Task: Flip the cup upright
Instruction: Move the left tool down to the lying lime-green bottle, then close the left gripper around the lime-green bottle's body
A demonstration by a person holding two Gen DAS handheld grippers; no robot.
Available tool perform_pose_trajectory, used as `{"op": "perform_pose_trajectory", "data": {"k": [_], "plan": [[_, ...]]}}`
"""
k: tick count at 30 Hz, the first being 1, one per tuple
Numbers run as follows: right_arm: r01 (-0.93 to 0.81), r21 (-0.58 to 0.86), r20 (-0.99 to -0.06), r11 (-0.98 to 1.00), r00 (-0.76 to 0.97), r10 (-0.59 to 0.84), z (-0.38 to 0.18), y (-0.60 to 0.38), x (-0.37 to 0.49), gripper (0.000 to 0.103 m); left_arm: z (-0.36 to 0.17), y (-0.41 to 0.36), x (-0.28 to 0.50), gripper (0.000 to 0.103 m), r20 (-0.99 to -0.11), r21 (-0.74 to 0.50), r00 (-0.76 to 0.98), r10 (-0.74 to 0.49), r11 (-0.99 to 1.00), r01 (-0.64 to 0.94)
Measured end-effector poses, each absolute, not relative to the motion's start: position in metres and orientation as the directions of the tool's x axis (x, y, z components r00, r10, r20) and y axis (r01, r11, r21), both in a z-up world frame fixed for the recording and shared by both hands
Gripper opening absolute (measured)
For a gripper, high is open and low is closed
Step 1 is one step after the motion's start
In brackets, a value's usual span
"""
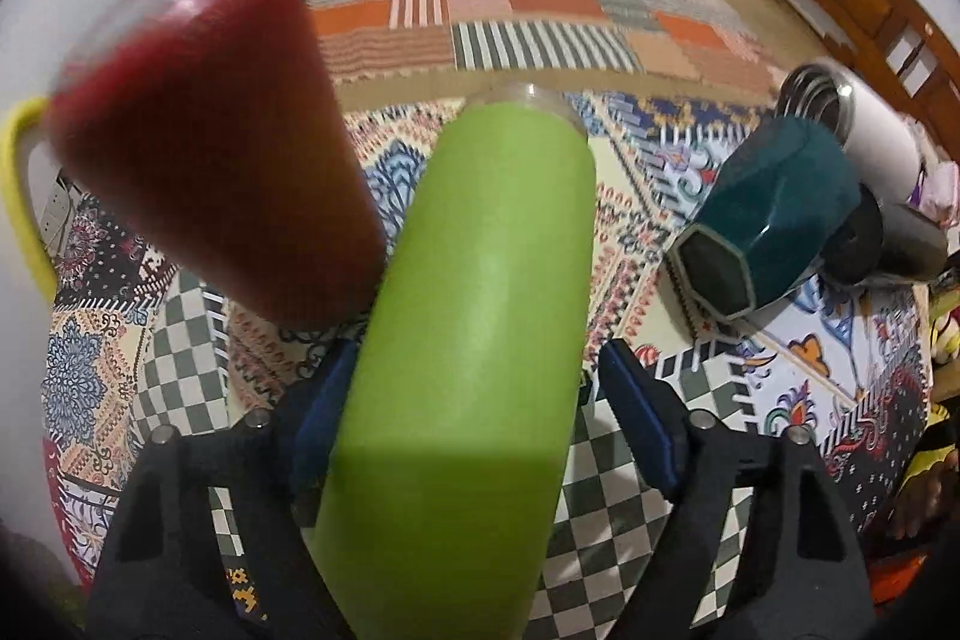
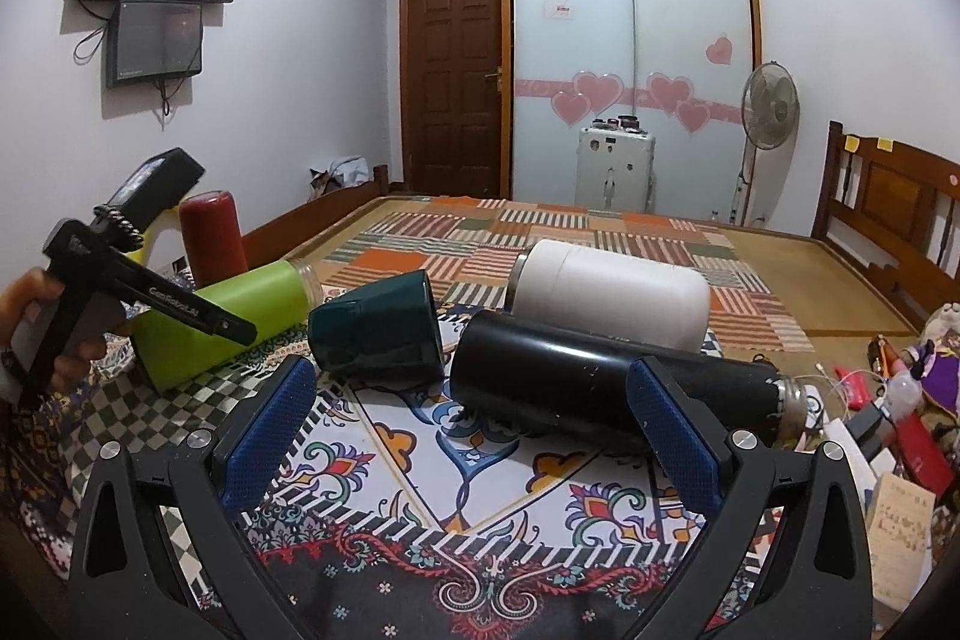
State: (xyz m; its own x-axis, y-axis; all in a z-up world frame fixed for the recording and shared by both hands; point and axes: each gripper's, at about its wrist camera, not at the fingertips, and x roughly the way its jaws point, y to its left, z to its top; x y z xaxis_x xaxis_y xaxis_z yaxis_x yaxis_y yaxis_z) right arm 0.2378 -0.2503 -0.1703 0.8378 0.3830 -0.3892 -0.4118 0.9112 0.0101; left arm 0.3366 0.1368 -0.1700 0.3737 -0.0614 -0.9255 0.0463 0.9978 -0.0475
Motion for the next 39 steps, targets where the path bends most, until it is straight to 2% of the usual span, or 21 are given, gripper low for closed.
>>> {"op": "perform_pose_trajectory", "data": {"k": [1,3,12,31,39], "plan": [[-0.412,0.013,-0.39,0.911,0.837,0.384,-0.171,-0.25,0.239,0.103,-0.17,0.136,0.337,0.078,-0.927,-0.038,0.371,-0.052,0.998,0.046],[-0.414,0.023,-0.394,0.91,0.833,0.388,-0.172,-0.25,0.241,0.103,-0.17,0.136,0.337,0.071,-0.93,-0.002,0.368,-0.018,0.999,0.044],[-0.402,0.037,-0.402,0.915,0.832,0.382,-0.171,-0.259,0.242,0.103,-0.162,0.119,0.313,0.067,-0.921,0.041,0.39,0.01,0.997,0.07],[-0.395,0.043,-0.343,0.918,0.857,0.385,-0.143,-0.283,0.191,0.103,-0.1,0.061,0.204,0.065,-0.862,0.061,0.506,-0.011,0.99,0.125],[-0.387,0.026,-0.329,0.922,0.867,0.373,-0.139,-0.294,0.168,0.103,-0.107,0.019,0.184,0.065,-0.856,0.027,0.51,-0.083,0.978,0.205]]}}
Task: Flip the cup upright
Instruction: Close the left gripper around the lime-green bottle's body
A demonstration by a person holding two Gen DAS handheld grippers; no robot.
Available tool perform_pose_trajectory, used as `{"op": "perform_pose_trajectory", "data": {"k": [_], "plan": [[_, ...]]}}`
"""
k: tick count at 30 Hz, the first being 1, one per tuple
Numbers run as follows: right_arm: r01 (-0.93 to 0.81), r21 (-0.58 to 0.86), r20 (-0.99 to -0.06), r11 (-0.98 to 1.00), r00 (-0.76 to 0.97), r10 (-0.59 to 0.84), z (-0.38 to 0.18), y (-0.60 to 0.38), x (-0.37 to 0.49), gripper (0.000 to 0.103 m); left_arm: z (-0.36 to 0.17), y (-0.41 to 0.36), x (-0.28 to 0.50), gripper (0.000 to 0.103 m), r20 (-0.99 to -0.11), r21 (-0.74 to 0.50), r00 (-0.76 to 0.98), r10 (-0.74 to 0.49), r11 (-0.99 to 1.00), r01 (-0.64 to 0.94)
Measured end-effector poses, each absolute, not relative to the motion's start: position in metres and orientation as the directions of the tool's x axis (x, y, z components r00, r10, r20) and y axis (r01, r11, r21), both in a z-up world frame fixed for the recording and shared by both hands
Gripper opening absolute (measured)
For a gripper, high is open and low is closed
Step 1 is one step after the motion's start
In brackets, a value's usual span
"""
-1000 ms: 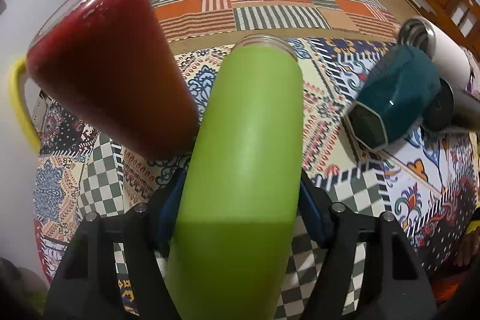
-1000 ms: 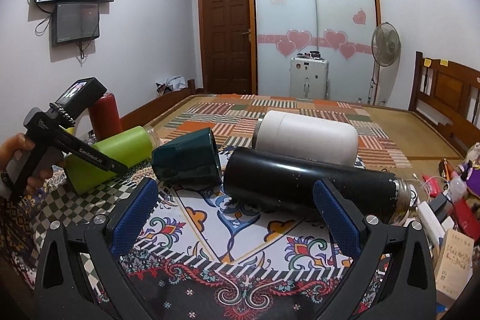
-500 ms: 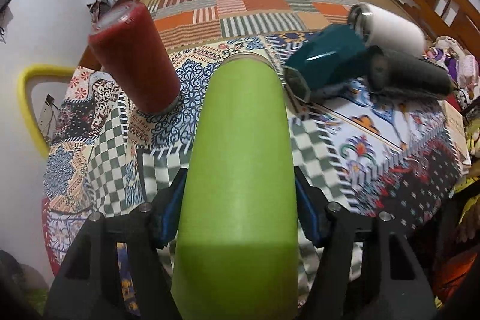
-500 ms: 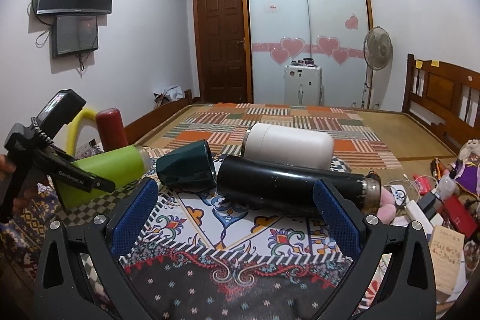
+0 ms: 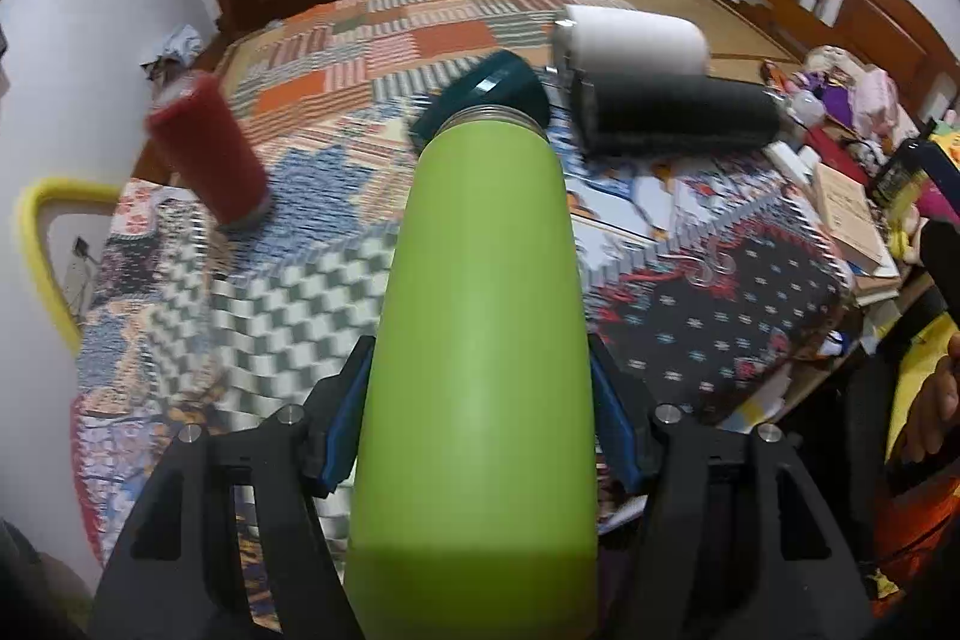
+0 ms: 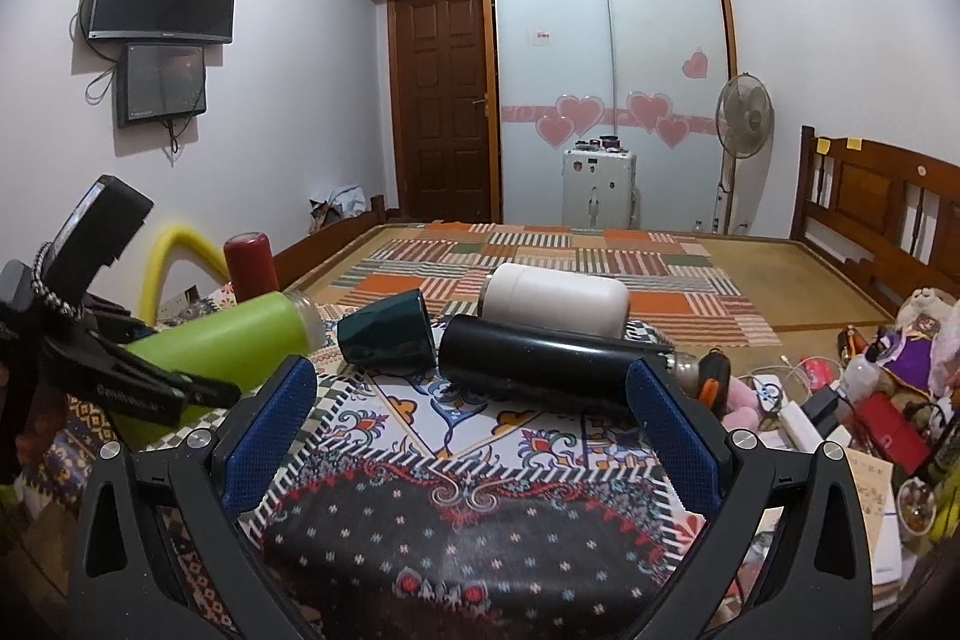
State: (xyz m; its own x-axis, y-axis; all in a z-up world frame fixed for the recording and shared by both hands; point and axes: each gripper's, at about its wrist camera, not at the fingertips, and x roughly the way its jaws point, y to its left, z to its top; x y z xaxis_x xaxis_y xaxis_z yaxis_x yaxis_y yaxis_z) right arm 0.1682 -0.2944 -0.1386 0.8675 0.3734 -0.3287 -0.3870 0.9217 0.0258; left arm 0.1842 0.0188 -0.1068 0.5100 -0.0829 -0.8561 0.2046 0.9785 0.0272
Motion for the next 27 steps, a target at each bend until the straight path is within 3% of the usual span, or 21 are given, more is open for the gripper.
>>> {"op": "perform_pose_trajectory", "data": {"k": [10,27], "plan": [[-0.361,0.025,-0.34,0.932,0.874,0.347,-0.146,-0.309,0.163,0.103,-0.14,-0.037,0.192,0.065,-0.872,0.009,0.469,-0.139,0.954,0.299],[-0.345,0.042,-0.382,0.938,0.862,0.334,-0.158,-0.317,0.176,0.103,-0.152,-0.055,0.198,0.065,-0.871,0.011,0.46,-0.171,0.93,0.368]]}}
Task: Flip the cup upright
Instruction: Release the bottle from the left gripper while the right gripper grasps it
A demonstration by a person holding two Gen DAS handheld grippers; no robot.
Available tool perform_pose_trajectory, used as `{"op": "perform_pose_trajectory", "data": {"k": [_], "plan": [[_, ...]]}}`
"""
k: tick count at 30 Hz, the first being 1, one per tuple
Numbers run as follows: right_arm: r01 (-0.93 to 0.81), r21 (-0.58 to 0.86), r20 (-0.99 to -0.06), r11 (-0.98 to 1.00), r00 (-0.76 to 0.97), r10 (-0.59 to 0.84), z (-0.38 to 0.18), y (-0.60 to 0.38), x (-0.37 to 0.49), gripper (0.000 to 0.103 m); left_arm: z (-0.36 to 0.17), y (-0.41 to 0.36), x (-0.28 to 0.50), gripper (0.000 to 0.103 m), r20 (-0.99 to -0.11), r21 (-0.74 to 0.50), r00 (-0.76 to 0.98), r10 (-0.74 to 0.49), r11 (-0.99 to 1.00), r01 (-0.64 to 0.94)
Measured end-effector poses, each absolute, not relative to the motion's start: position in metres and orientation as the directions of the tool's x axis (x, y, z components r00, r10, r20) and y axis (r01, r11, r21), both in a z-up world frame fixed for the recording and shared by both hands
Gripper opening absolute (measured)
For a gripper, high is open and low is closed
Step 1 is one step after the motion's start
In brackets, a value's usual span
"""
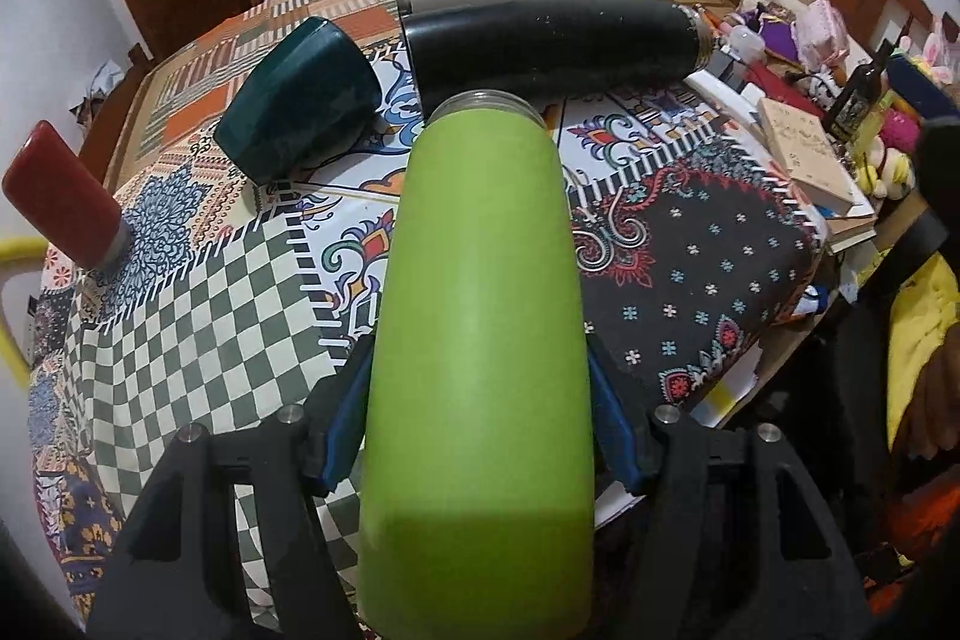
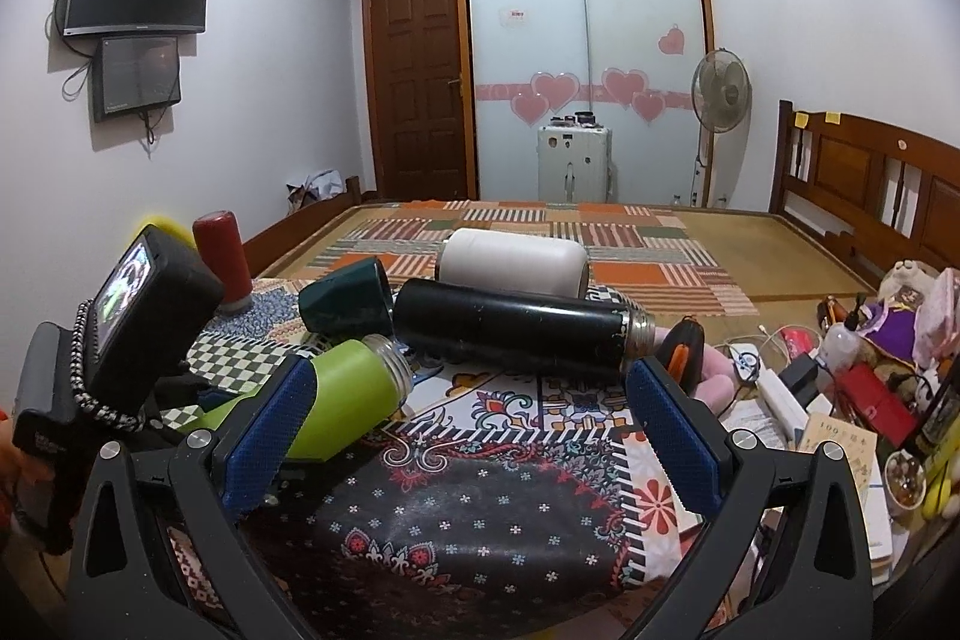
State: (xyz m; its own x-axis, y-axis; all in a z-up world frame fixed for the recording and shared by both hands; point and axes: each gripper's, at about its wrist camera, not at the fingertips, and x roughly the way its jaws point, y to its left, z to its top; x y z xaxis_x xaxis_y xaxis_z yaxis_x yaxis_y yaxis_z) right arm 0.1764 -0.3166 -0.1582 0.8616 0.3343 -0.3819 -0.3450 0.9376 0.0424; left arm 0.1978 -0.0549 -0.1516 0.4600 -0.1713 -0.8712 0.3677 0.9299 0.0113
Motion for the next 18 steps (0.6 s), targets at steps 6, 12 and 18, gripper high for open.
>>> {"op": "perform_pose_trajectory", "data": {"k": [6,12,18], "plan": [[-0.354,0.03,-0.389,0.935,0.857,0.337,-0.157,-0.309,0.177,0.103,-0.127,-0.043,0.182,0.065,-0.829,0.007,0.521,-0.203,0.928,0.373],[-0.387,0.05,-0.407,0.921,0.834,0.373,-0.155,-0.3,0.184,0.103,-0.104,0.011,0.169,0.066,-0.761,0.009,0.627,-0.165,0.964,0.264],[-0.442,0.111,-0.468,0.89,0.767,0.439,-0.163,-0.281,0.203,0.103,-0.138,0.051,0.179,0.066,-0.807,0.045,0.585,-0.078,0.98,0.193]]}}
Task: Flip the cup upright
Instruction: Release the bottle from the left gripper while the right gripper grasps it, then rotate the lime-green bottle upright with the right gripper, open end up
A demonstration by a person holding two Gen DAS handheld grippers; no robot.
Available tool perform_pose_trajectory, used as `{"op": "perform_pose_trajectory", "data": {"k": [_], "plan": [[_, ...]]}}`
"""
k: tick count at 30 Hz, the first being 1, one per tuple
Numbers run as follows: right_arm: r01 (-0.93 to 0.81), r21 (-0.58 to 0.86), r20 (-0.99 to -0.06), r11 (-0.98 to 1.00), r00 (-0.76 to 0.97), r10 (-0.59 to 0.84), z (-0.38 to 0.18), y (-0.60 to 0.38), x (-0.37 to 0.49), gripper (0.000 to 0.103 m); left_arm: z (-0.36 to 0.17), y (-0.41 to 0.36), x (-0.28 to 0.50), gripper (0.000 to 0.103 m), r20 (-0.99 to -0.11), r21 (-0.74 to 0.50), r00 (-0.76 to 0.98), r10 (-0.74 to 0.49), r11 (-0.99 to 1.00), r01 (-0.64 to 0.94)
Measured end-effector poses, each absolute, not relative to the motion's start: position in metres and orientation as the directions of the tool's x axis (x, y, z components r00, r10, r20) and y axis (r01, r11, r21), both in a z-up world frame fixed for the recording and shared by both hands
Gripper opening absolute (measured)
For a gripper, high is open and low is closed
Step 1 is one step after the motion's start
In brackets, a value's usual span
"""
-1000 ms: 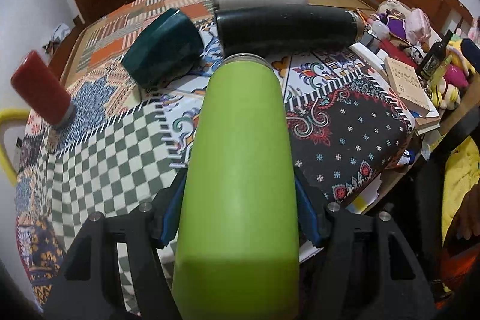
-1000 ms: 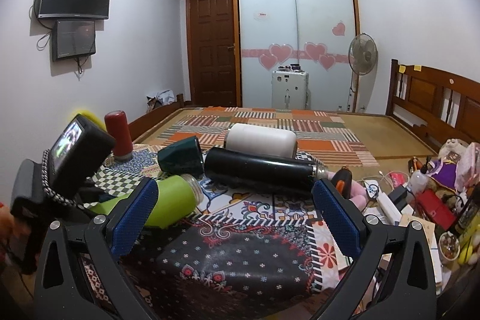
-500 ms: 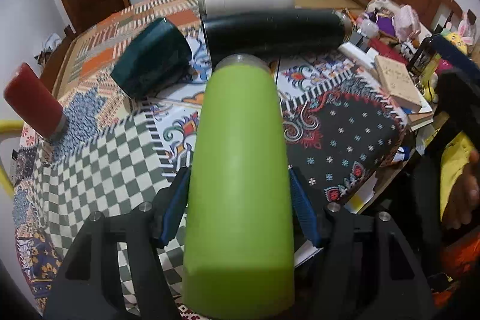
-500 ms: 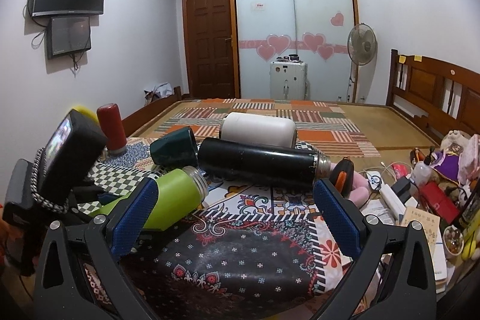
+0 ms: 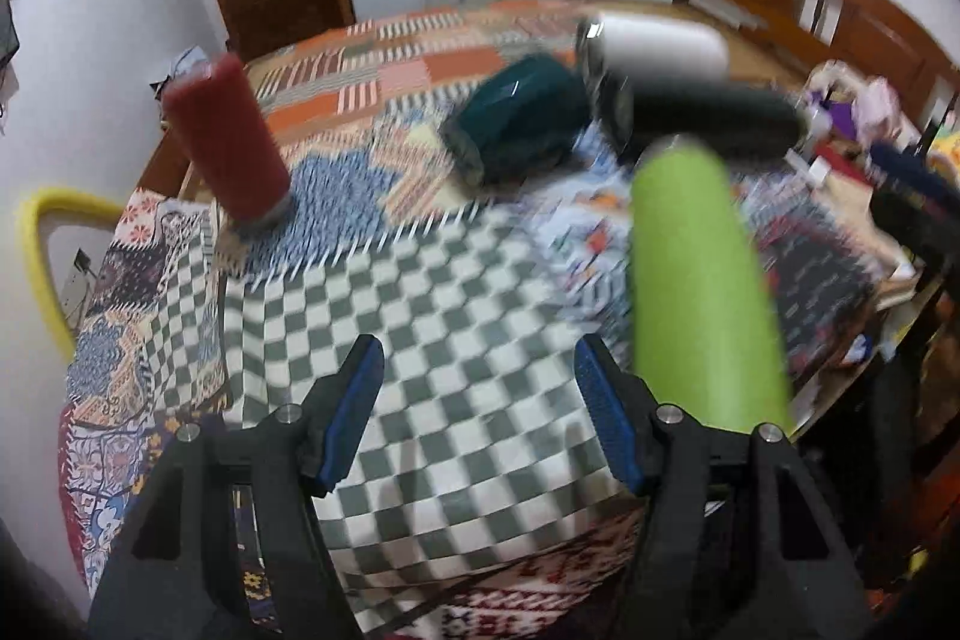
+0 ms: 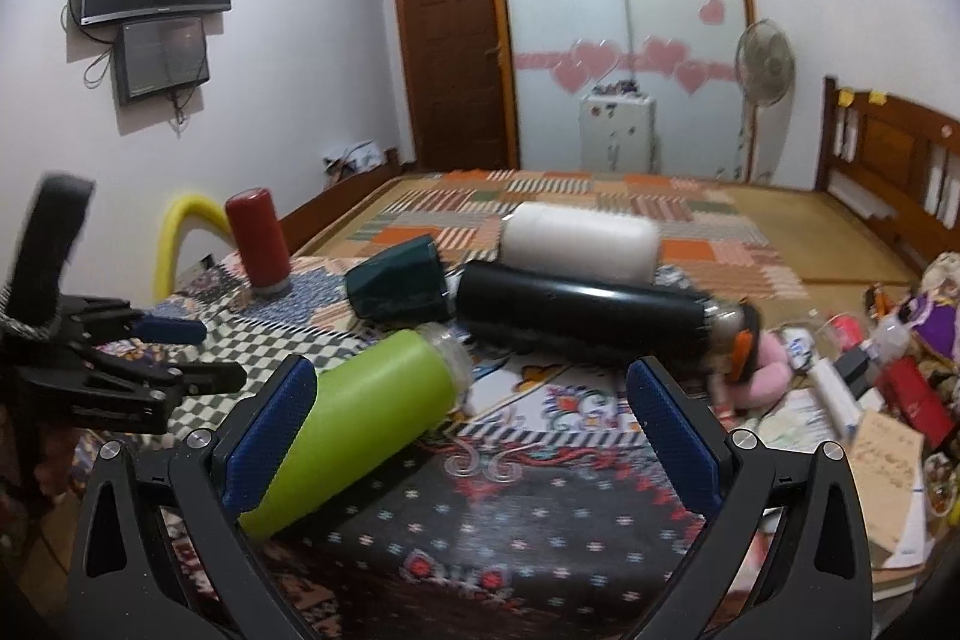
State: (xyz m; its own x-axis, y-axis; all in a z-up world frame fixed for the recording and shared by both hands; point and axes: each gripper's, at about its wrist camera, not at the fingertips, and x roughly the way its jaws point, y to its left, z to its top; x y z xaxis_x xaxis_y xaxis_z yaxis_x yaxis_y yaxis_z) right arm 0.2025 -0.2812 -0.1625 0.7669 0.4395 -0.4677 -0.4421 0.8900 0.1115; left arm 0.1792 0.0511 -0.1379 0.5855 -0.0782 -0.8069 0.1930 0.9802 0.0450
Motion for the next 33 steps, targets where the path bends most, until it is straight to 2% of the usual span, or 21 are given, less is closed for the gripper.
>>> {"op": "perform_pose_trajectory", "data": {"k": [2,10,18,28,31,33], "plan": [[-0.456,0.134,-0.503,0.88,0.734,0.457,-0.169,-0.272,0.211,0.103,-0.142,0.06,0.179,0.066,-0.808,-0.022,0.574,-0.134,0.98,0.198],[-0.476,0.201,-0.638,0.856,0.599,0.484,-0.196,-0.243,0.239,0.103,-0.151,0.068,0.174,0.066,-0.785,-0.065,0.592,-0.184,0.974,0.217],[-0.51,0.241,-0.699,0.826,0.498,0.512,-0.197,-0.231,0.248,0.102,-0.159,0.058,0.164,0.066,-0.776,-0.083,0.591,-0.222,0.964,0.253],[-0.559,0.177,-0.786,0.81,0.415,0.458,-0.206,-0.207,0.261,0.103,-0.154,0.045,0.156,0.068,-0.752,-0.09,0.611,-0.248,0.957,0.278],[-0.579,0.214,-0.813,0.787,0.34,0.472,-0.21,-0.202,0.269,0.1,-0.153,0.045,0.158,0.068,-0.746,-0.096,0.617,-0.25,0.958,0.271],[-0.579,0.252,-0.829,0.776,0.285,0.482,-0.214,-0.198,0.275,0.095,-0.153,0.042,0.159,0.069,-0.743,-0.096,0.62,-0.252,0.957,0.274]]}}
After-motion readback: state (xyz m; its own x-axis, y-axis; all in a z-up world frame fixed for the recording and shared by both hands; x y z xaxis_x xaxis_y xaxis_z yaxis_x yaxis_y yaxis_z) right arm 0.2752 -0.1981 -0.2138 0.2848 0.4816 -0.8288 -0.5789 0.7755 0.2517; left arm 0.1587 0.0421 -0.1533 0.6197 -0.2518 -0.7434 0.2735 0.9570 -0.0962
